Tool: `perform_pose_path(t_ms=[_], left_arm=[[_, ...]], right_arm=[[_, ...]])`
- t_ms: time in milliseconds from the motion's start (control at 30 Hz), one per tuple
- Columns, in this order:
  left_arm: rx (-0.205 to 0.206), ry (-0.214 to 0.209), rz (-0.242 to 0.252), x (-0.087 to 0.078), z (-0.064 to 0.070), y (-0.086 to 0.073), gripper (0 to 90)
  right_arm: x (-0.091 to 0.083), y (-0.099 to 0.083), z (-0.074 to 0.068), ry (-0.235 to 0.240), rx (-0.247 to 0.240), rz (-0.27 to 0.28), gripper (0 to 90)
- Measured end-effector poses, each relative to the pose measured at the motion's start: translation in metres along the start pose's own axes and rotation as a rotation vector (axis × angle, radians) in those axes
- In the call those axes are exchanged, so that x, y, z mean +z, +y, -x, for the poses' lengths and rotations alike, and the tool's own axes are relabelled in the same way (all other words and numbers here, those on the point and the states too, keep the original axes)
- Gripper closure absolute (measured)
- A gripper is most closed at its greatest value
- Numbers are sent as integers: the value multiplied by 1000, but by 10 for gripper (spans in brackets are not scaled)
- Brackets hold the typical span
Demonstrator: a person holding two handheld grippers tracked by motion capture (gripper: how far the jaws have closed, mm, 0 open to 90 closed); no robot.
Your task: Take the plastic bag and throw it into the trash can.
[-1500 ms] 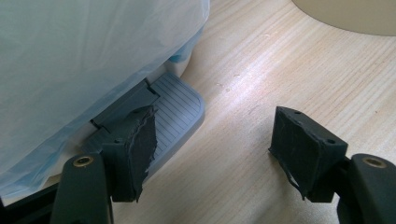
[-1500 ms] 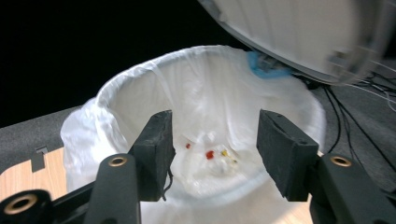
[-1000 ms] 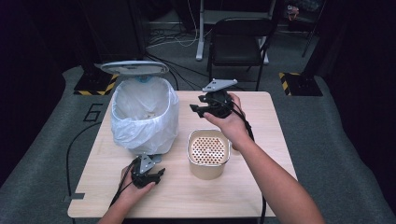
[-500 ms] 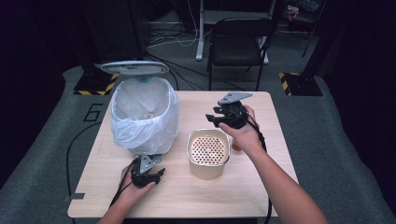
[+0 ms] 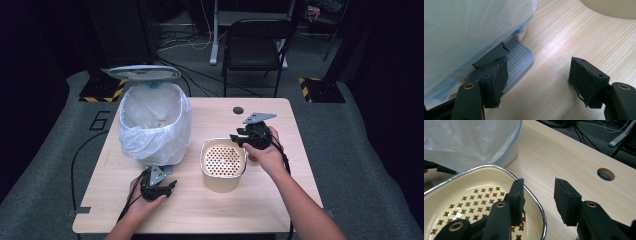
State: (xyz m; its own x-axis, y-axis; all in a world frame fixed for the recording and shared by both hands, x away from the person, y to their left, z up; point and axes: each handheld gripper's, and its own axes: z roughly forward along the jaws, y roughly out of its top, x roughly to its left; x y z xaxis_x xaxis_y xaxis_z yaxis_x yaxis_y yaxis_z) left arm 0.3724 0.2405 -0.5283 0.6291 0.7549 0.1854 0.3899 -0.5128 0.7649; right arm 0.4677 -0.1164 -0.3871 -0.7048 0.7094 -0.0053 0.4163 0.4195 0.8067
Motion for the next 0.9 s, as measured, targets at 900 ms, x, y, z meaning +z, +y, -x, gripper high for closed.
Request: perform_pose_path(t_ms=[900], left_arm=[[0, 0, 0, 0, 0, 0, 312]], right_arm=[[12, -27, 8, 43, 3, -48, 749]])
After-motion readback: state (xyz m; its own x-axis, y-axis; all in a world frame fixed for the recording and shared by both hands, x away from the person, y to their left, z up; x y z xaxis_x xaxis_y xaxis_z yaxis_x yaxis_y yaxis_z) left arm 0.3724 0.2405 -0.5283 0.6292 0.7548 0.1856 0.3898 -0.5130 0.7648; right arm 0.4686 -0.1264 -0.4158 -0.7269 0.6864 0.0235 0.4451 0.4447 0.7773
